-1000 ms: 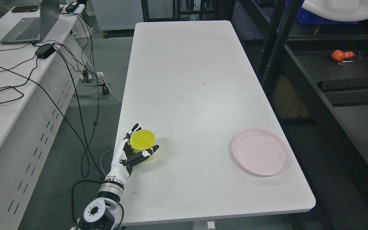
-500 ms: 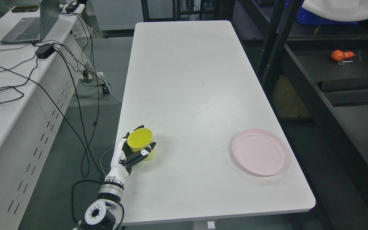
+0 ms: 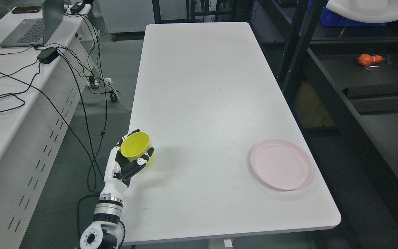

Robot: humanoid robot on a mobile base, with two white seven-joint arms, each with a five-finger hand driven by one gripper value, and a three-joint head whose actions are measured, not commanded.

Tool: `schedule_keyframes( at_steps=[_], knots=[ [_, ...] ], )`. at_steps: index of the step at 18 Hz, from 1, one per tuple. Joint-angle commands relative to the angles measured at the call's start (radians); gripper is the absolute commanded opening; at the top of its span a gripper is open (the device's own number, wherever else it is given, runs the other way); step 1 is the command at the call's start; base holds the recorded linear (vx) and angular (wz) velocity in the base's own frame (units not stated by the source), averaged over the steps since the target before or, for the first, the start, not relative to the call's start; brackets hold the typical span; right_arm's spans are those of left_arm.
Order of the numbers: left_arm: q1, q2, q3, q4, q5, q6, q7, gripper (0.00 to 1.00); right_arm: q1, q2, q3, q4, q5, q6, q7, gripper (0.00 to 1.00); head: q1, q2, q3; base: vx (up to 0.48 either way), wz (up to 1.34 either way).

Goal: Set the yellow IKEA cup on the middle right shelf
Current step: 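Lift the yellow cup with the left hand while turning toward the shelves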

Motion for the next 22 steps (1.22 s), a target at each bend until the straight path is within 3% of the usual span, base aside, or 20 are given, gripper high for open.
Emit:
schedule_keyframes(
  at_steps=[1, 12, 22],
  knots=[
    [0.022, 0.017, 0.061, -0.232, 0.012, -0.002, -0.001, 0.00, 0.014, -0.017, 0.017, 0.000, -0.025, 0.001, 0.001, 0.99, 0.0000, 0.000, 0.000, 0.000, 0.00],
    [0.032, 0.017, 0.059, -0.234, 0.012, -0.007, -0.001, 0.00, 0.014, -0.017, 0.017, 0.000, -0.025, 0.001, 0.001, 0.99, 0.0000, 0.000, 0.000, -0.033, -0.01],
    [0.042, 0.017, 0.049, -0.235, 0.012, -0.007, -0.002, 0.00, 0.014, -0.017, 0.017, 0.000, -0.025, 0.001, 0.001, 0.99, 0.0000, 0.000, 0.000, -0.213, -0.38]
  ],
)
